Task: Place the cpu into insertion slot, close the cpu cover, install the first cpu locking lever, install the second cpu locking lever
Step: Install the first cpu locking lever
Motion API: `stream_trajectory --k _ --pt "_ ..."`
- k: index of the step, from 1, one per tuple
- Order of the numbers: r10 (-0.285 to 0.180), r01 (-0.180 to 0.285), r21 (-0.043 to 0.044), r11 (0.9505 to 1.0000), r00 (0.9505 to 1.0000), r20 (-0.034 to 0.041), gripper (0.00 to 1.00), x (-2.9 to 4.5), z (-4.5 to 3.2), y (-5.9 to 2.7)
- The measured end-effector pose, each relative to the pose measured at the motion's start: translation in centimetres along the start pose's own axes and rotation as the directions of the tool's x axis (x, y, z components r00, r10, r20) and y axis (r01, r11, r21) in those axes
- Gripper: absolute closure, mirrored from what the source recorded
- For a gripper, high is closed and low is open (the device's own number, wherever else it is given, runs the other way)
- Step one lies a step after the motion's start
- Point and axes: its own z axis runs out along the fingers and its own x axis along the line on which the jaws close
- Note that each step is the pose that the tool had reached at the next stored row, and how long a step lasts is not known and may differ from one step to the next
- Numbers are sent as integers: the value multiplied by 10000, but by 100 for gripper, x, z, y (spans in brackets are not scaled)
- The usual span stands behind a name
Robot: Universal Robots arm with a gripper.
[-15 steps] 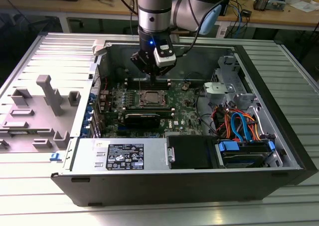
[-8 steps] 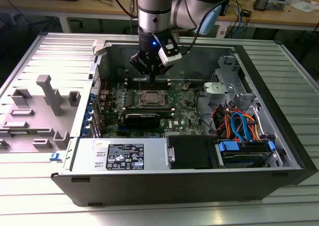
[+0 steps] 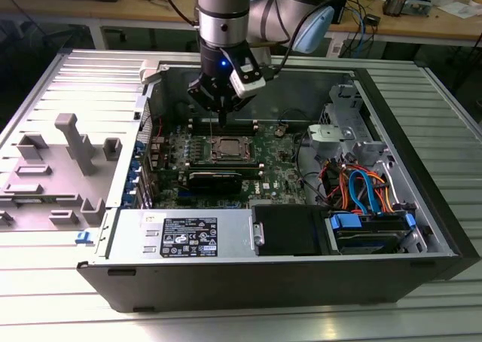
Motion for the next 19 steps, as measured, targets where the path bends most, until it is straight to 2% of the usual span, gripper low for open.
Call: stream_trajectory --k 9,15,19 --pt "-153 153 -5 9999 9999 5 89 99 -11 0" --pt "-387 387 -6 9993 9992 11 89 279 -13 0" --pt "-483 483 -8 9988 9988 15 89 348 -13 0"
